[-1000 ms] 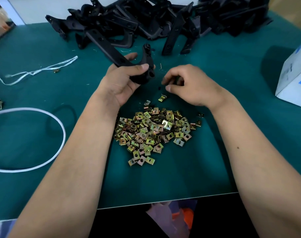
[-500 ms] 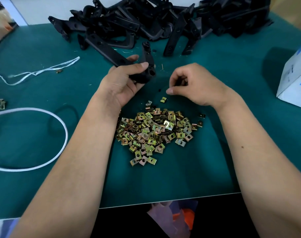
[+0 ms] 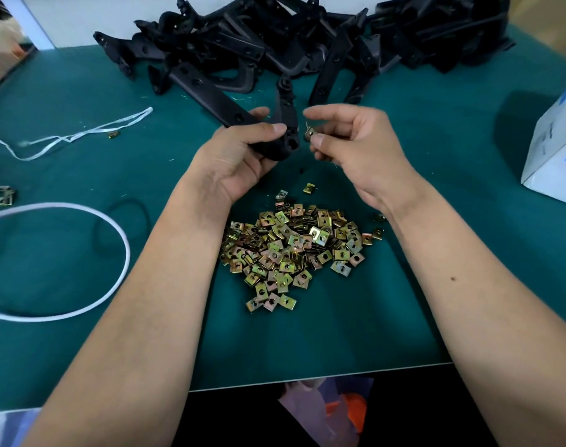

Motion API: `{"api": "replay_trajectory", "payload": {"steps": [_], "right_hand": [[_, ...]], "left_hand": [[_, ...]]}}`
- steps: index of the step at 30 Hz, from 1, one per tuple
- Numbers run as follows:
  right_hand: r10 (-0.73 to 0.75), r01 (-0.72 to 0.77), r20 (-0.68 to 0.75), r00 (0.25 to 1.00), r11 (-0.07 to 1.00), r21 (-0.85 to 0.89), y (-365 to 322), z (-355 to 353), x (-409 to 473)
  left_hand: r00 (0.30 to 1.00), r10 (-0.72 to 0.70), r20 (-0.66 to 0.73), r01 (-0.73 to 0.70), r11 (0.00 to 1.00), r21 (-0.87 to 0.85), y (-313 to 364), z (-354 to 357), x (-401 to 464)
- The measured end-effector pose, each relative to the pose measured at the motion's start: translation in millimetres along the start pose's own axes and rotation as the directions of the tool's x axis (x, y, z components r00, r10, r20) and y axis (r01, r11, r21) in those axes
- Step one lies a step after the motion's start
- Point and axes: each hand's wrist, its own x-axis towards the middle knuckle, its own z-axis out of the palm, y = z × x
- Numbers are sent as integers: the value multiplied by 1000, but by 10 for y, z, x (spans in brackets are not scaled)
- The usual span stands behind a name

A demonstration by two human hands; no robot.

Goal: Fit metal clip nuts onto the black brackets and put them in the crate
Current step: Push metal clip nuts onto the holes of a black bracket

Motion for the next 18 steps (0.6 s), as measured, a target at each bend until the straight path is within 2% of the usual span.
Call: {"api": "replay_trajectory", "payload": {"steps": [7, 13, 18], "right_hand": [[4, 0, -55, 998, 998, 64, 0, 51, -13], [-5, 9, -89, 996, 999, 52, 17, 48, 3], [0, 8, -95, 995, 996, 92, 13, 84, 1]], "left_hand": [[1000, -15, 17, 15, 1000, -5, -4, 12, -9], [1000, -14, 14, 14, 1000, 1, -1, 31, -25], [1000, -17, 18, 18, 999, -49, 1, 43, -29]]}}
